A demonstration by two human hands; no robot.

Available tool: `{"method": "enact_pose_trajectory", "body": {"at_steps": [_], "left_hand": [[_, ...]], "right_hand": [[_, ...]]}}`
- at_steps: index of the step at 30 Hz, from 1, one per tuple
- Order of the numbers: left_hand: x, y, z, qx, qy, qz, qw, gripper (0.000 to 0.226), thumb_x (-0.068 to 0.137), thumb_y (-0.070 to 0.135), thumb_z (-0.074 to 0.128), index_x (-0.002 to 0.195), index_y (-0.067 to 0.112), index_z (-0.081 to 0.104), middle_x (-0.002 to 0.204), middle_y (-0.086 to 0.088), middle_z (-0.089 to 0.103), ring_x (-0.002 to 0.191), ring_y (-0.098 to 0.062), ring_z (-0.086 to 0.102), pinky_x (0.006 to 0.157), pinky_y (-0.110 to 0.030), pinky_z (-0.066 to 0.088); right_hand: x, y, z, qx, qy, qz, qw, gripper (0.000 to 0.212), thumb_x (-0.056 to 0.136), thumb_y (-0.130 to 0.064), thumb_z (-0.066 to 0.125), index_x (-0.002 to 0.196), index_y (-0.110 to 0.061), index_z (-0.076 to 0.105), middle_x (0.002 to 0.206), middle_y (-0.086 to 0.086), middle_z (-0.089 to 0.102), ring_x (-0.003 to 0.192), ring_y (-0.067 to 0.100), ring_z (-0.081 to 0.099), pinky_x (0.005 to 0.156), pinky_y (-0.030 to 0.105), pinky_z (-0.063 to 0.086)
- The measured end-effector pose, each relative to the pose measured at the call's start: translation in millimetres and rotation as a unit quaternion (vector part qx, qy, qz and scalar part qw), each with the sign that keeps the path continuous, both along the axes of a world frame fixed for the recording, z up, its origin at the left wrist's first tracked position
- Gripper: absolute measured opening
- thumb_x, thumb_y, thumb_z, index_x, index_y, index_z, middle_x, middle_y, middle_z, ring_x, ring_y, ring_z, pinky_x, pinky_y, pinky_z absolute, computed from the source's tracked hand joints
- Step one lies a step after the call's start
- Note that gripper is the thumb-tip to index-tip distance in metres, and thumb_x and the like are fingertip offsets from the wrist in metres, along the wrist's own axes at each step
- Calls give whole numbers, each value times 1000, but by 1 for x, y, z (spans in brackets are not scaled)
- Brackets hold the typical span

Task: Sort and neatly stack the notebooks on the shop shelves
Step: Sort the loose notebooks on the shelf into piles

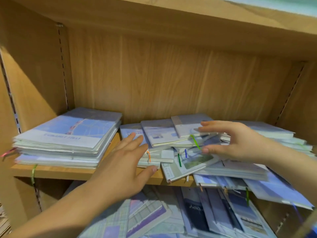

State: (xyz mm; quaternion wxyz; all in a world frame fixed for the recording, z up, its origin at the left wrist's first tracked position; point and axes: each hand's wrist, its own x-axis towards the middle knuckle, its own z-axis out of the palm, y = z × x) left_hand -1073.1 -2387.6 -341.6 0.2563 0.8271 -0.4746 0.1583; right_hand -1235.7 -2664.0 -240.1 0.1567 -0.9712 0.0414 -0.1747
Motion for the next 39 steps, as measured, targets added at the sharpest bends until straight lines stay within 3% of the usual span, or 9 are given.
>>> {"method": "enact_pose_trajectory", "body": {"at_steps": [3,8,14,18,21,27,32,35,39], "left_hand": [[-23,-5,-5,-50,-38,-65,996,59,94,65,49,141,31,59,164,12,30,155,-2,12,119,-26,20],[-53,-42,-8,-30,-41,-137,989,61,94,67,42,143,33,57,164,16,31,154,-3,18,121,-34,27],[-104,-103,-7,-2,-105,-190,976,36,94,55,55,114,30,72,145,6,57,137,-19,49,108,-40,48],[-125,-122,-24,-7,-140,-137,981,24,84,46,69,79,24,79,132,1,67,125,-30,60,93,-48,56],[-124,-125,-19,-68,-128,-144,979,22,88,44,61,87,25,72,112,9,71,113,-24,62,87,-41,56],[-112,-144,22,55,-211,-135,967,38,83,46,68,116,27,67,100,9,61,93,-22,58,66,-37,54],[-96,-148,36,114,-178,-145,967,45,89,68,51,125,41,56,117,20,49,106,-12,45,79,-35,49],[-91,-151,43,131,-172,-157,964,45,93,69,51,130,43,53,122,20,46,110,-11,43,82,-35,48],[-101,-150,42,119,-321,-138,929,31,90,48,67,110,25,68,97,5,61,81,-21,59,55,-36,50]], "right_hand": [[-48,-12,-4,-53,-75,-31,995,52,74,-62,74,124,-45,69,138,-27,58,131,-12,47,109,24,42],[-124,-33,-30,-68,-40,-81,994,52,76,-72,70,123,-49,68,132,-34,58,127,-16,48,105,18,43],[-168,-48,-62,-92,97,-139,981,88,74,-87,61,148,-69,17,142,-57,16,136,-21,25,108,11,31],[-174,-47,-82,-106,-5,-141,984,50,93,-52,64,141,-38,58,146,-30,45,143,-7,37,114,9,30],[-174,-44,-94,-108,-80,-146,980,39,87,-47,74,119,-24,77,128,-15,69,133,7,56,105,35,52],[-161,-34,-89,-55,-121,-161,978,58,87,-75,55,129,-38,70,129,-29,64,126,-7,53,100,18,45],[-152,-34,-80,-75,-120,-165,976,48,92,-59,55,133,-36,65,122,-24,67,114,2,60,85,20,50],[-147,-34,-78,-67,-91,-168,979,55,90,-71,48,138,-46,57,129,-38,56,124,-8,50,92,8,39],[-143,-40,-74,-34,-48,-168,984,67,81,-85,36,144,-61,34,126,-42,53,122,-12,49,94,10,43]]}}
